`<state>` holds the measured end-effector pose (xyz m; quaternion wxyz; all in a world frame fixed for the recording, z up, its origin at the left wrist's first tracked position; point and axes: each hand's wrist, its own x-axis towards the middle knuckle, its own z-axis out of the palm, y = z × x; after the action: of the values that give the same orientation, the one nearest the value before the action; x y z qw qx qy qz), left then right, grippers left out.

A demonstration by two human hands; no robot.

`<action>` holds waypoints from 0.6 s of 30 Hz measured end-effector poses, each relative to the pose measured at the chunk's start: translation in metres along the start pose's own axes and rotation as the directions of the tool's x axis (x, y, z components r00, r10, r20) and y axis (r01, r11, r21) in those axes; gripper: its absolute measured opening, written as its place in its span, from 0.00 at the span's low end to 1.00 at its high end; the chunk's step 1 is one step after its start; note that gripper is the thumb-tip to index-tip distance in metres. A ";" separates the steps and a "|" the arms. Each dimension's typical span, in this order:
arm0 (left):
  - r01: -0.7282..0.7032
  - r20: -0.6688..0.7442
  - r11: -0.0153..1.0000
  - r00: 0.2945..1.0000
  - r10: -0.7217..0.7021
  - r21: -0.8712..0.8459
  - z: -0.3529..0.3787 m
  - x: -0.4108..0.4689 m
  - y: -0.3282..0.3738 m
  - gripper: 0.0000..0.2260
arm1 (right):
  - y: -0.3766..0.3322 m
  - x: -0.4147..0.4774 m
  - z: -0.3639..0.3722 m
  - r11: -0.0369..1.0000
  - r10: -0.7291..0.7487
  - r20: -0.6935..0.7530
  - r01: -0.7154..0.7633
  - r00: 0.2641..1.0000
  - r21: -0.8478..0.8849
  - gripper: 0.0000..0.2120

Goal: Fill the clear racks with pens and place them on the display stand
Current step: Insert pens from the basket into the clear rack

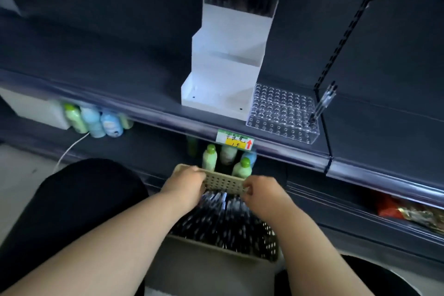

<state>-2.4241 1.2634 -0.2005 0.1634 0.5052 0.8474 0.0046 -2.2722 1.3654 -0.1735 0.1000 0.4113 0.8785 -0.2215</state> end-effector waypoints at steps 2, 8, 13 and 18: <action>0.076 0.081 0.997 0.994 -0.074 -0.021 0.017 -0.002 -0.006 0.10 | -0.003 0.000 0.025 0.999 0.054 0.067 -0.053 0.996 -0.013 0.12; 0.219 0.177 0.973 0.963 -0.203 -0.071 0.050 0.003 -0.012 0.14 | -0.015 -0.004 0.085 0.984 0.156 0.140 -0.167 0.978 0.069 0.17; 0.317 0.192 0.919 0.942 -0.276 -0.233 0.059 0.003 -0.011 0.16 | -0.030 0.004 0.097 0.977 0.196 0.149 -0.207 0.969 0.059 0.14; 0.389 0.273 0.886 0.907 -0.320 -0.253 0.062 0.009 -0.012 0.15 | -0.037 0.018 0.102 0.965 0.251 0.167 -0.260 0.954 0.036 0.23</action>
<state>-2.4210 1.2554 -0.2636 0.3307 0.3073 0.8911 0.0470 -2.3126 1.3090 -0.2588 0.1864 0.5049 0.8004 -0.2642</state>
